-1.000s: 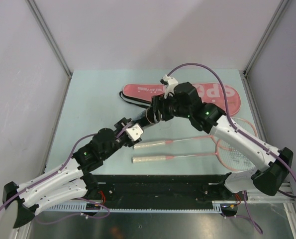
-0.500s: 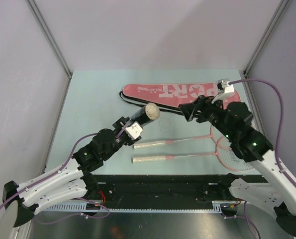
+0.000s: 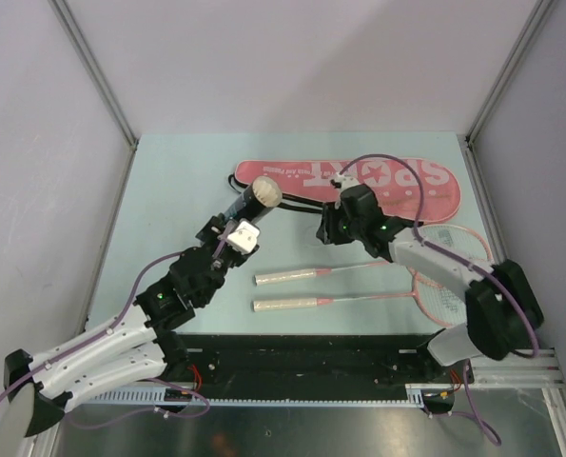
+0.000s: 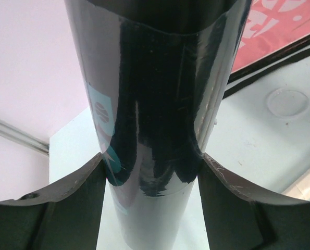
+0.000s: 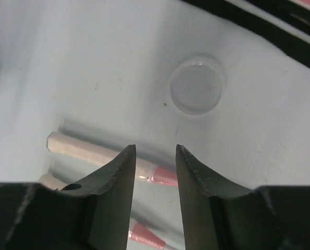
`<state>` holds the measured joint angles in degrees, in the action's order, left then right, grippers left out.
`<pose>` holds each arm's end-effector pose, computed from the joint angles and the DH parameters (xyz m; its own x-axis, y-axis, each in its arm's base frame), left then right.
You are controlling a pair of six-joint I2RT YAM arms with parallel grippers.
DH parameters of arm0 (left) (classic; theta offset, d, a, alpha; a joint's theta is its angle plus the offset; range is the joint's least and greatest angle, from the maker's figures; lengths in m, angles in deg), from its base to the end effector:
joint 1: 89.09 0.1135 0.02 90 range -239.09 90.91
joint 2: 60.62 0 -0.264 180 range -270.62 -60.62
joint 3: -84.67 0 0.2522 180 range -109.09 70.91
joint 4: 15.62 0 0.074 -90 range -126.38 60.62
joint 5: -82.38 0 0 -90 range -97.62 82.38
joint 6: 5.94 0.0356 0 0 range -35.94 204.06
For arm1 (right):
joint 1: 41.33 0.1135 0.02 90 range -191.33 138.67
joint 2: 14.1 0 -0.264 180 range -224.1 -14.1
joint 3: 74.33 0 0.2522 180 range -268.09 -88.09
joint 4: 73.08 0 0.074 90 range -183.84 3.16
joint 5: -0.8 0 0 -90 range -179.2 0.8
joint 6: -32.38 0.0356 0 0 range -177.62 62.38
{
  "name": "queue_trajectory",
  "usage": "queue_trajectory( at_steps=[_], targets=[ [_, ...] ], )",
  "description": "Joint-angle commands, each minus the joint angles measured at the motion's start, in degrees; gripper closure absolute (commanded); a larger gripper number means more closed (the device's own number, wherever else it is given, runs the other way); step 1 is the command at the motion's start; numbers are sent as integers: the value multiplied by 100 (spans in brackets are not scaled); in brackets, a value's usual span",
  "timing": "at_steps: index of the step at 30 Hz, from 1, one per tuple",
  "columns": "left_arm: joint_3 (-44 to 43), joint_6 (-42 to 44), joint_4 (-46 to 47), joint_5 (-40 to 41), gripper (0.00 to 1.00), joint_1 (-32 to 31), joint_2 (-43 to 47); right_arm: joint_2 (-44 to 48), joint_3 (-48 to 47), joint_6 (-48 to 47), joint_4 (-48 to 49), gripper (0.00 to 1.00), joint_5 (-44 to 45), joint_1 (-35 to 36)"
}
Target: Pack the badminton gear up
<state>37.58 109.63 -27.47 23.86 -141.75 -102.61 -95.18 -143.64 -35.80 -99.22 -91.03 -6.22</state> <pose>0.1231 -0.1307 0.3003 0.0926 0.4855 -0.8693 0.3587 0.7982 0.4840 0.2549 0.1806 0.2555 -0.6879 -0.0295 -0.7252 -0.3660 0.8770 0.3115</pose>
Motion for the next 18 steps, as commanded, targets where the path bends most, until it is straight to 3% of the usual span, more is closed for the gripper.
queue_trajectory(
  at_steps=[1,7,18],
  targets=[
    [-236,116,538,244,88,-25,183,-706,-245,-398,790,59,-345,206],
    [-219,124,565,147,88,-24,183,-1795,-983,-934,474,57,164,470],
    [-210,72,565,-2,87,-25,166,-2851,-1660,-1365,254,59,1052,681]
  ],
)
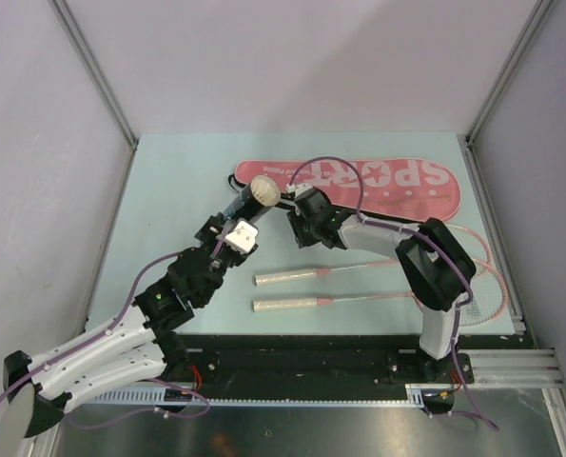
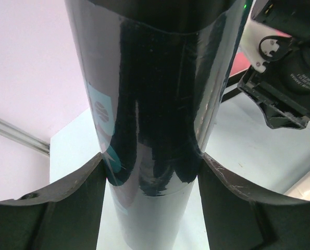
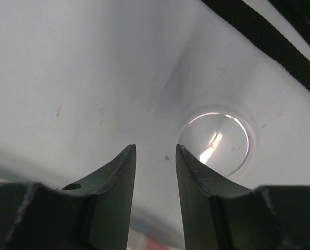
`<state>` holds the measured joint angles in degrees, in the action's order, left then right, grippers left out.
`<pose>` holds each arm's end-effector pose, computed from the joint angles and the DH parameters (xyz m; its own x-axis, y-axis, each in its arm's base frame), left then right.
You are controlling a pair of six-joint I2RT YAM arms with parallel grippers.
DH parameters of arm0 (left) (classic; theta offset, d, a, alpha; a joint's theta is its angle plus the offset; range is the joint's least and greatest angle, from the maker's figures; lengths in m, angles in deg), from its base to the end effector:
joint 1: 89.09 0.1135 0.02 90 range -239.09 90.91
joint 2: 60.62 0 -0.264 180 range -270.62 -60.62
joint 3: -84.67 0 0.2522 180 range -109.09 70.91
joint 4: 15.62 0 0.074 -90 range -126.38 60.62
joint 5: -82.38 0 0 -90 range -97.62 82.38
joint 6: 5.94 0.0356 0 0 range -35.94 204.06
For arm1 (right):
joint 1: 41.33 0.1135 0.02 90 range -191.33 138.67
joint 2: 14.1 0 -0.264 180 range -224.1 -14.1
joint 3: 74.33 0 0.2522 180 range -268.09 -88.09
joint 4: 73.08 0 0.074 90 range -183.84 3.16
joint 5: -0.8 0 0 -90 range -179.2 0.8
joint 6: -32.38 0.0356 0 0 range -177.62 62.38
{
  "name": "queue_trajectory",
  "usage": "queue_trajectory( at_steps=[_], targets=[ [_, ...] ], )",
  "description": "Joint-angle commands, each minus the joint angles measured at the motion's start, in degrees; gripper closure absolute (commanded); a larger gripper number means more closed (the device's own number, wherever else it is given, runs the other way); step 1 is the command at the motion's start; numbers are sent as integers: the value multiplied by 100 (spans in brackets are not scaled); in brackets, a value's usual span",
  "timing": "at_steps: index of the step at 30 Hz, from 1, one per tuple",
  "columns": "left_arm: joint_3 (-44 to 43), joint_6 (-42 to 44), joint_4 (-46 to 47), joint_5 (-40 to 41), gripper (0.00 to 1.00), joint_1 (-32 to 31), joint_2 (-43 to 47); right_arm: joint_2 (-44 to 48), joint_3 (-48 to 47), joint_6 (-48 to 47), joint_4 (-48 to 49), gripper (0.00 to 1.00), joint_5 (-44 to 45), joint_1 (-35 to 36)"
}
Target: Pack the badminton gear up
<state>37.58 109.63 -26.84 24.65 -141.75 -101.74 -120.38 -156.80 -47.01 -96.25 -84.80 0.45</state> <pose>0.1216 -0.1281 0.3038 0.1009 0.4694 -0.8772 0.3395 0.8125 0.4739 0.2997 0.2641 0.1850 -0.6510 -0.3355 -0.6809 -0.5142 0.8548 0.0705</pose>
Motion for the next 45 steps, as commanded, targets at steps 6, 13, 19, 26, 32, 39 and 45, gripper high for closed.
queue_trajectory(
  at_steps=[6,13,19,26,32,39,45],
  targets=[
    [-201,72,501,-81,87,-25,96,-727,-407,-279,-8,65,667,15],
    [-210,63,501,-134,87,-16,61,-903,-407,-226,-87,83,676,49],
    [-192,72,501,-264,87,-25,52,-430,-407,90,-333,100,325,-73],
    [-148,45,466,-967,87,-25,17,1537,180,749,-440,100,-1361,-546],
    [-192,10,378,-1232,87,-25,-62,3691,963,1679,114,100,-3321,-1286],
    [-219,-25,334,-1372,87,-25,-141,5064,1008,2295,536,100,-4123,-1269],
    [-227,-34,290,-1496,87,-25,-194,5170,930,2604,1090,100,-4062,-927]
  ],
)
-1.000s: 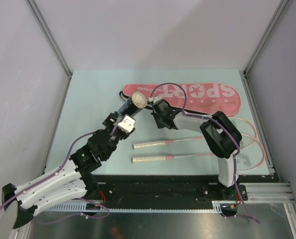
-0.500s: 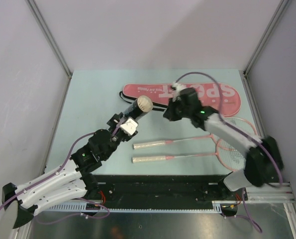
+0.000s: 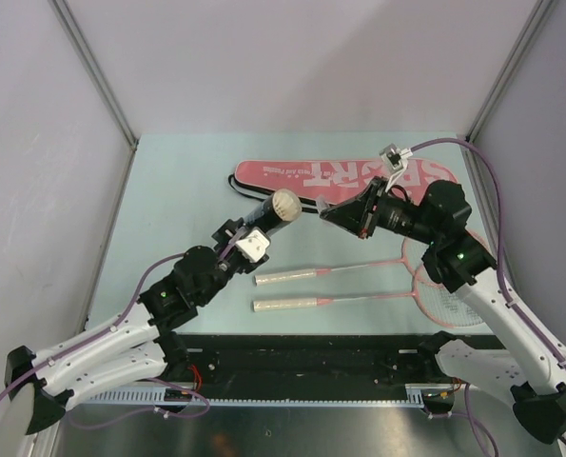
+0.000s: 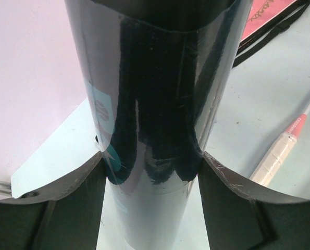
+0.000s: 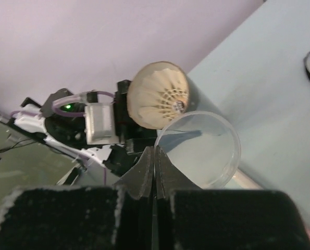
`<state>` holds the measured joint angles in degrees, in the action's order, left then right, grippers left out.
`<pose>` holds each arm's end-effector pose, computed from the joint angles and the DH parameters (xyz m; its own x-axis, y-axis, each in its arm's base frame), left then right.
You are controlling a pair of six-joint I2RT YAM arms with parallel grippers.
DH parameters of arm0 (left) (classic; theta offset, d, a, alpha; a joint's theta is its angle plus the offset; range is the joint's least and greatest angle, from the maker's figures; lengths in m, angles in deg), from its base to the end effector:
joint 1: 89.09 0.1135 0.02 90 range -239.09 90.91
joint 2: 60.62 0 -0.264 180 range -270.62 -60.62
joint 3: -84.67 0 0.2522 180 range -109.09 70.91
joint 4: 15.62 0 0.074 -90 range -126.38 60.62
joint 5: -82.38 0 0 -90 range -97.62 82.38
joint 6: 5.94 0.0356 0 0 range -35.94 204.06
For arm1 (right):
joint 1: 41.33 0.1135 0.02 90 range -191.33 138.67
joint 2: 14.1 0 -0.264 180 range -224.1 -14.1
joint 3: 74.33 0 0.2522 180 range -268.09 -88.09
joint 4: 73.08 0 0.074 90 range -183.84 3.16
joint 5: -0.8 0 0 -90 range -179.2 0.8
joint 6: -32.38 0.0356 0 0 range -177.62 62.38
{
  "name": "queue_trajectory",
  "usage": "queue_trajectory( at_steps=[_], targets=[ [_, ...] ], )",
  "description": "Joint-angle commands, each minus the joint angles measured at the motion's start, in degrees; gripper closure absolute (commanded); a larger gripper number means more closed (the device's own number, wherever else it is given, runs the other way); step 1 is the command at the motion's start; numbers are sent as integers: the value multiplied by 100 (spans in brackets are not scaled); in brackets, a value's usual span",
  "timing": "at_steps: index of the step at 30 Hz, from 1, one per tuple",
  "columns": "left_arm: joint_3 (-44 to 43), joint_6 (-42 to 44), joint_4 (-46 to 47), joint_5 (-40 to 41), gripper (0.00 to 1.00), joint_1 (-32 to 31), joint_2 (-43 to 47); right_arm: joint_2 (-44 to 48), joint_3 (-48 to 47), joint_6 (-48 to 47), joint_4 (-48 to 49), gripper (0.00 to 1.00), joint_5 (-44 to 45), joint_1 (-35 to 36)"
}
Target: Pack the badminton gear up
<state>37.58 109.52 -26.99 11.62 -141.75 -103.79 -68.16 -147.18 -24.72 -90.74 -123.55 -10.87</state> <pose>0.1220 -0.1406 0.2974 0.1665 0.4509 -0.8769 0.5326 0.7073 0.4648 0.1684 0.1223 0.4105 -0.4772 0.2396 -0.8455 -0.7689 0.3520 0.5337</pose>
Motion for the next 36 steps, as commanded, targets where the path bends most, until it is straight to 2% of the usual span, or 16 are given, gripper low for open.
queue_trajectory(
  at_steps=[1,6,12,22,36],
  targets=[
    [-227,-31,297,-237,87,-25,2,-78,-102,331,548,100,-134,267],
    [-236,-31,253,-377,87,-25,-50,-402,-541,-82,75,100,560,926],
    [-245,-40,227,-457,87,-25,-68,-754,-1139,-390,-576,100,1342,1278],
    [-245,-40,226,-466,87,-25,-50,-1115,-1377,-162,-735,100,1282,1296],
    [-245,-40,226,-466,87,-25,-24,-1370,-1430,84,-542,100,711,1419]
  ],
)
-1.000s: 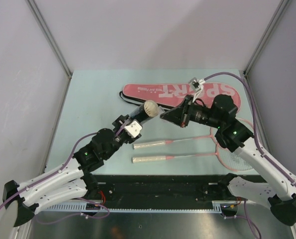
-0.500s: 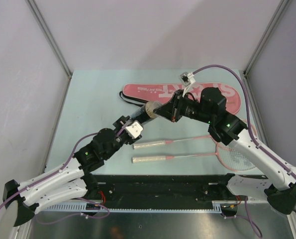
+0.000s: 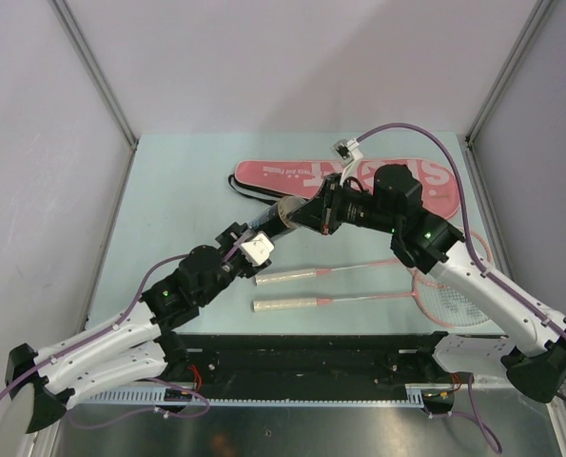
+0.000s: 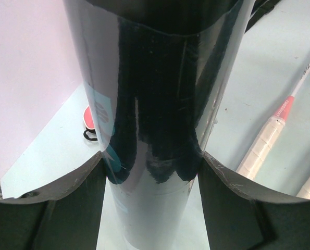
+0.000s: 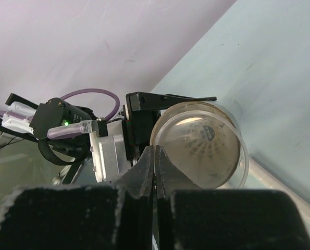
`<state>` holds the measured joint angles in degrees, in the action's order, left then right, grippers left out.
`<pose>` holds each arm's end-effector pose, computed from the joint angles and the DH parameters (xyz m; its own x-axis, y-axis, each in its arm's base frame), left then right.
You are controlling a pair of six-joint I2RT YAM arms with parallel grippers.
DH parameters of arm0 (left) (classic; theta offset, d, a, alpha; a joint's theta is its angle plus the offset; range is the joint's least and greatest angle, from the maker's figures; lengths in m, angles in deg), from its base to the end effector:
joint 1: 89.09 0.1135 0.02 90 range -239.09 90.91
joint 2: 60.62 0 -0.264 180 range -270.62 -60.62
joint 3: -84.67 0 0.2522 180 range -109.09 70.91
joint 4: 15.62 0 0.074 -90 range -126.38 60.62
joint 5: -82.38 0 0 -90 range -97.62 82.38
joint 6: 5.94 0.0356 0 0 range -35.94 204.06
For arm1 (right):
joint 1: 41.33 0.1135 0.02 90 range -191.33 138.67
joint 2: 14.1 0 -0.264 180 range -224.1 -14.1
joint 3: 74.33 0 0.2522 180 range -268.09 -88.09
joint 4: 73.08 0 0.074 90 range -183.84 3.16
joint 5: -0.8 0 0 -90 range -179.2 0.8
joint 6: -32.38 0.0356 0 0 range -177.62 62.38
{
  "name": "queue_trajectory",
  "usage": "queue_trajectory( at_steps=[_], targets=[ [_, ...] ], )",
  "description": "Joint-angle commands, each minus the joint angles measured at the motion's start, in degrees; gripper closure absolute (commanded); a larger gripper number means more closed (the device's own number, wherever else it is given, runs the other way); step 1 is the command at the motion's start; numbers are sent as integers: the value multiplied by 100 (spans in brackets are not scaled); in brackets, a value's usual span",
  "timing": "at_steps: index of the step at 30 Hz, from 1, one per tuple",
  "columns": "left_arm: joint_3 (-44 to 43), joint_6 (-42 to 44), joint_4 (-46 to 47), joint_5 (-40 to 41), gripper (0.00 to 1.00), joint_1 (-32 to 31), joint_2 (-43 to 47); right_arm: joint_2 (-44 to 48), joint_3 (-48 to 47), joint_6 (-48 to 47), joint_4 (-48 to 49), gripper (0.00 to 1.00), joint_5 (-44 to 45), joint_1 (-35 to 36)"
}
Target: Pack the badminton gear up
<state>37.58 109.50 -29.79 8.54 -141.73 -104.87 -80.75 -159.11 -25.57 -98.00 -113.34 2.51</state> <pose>0.1225 -0.1441 0.2890 0.1492 0.4846 -0.8619 0.5911 0.6551 0.4706 0.1780 0.1911 0.4218 -0.5631 0.1306 -0.8160 -0.7387 0.3629 0.5679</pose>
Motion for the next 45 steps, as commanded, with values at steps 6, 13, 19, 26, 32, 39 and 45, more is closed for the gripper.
queue_trajectory(
  at_steps=[6,13,19,26,32,39,45],
  targets=[
    [-245,-21,506,-131,87,-27,83,-181,-228,231,289,100,-346,134],
    [-245,-29,506,-122,87,-27,92,-181,-175,310,351,100,66,300],
    [-245,-91,506,-201,89,-27,171,-67,238,538,1062,100,506,415],
    [-166,-135,603,-456,89,-27,382,-85,511,198,1230,100,1244,687],
    [-157,-179,621,-597,90,-27,452,-217,852,538,1580,100,1245,749],
    [-69,-214,752,-834,91,-27,715,-120,1732,1742,2837,100,1386,697],
    [36,-223,875,-1238,91,-27,883,-523,2040,2709,3488,100,334,293]
  ],
)
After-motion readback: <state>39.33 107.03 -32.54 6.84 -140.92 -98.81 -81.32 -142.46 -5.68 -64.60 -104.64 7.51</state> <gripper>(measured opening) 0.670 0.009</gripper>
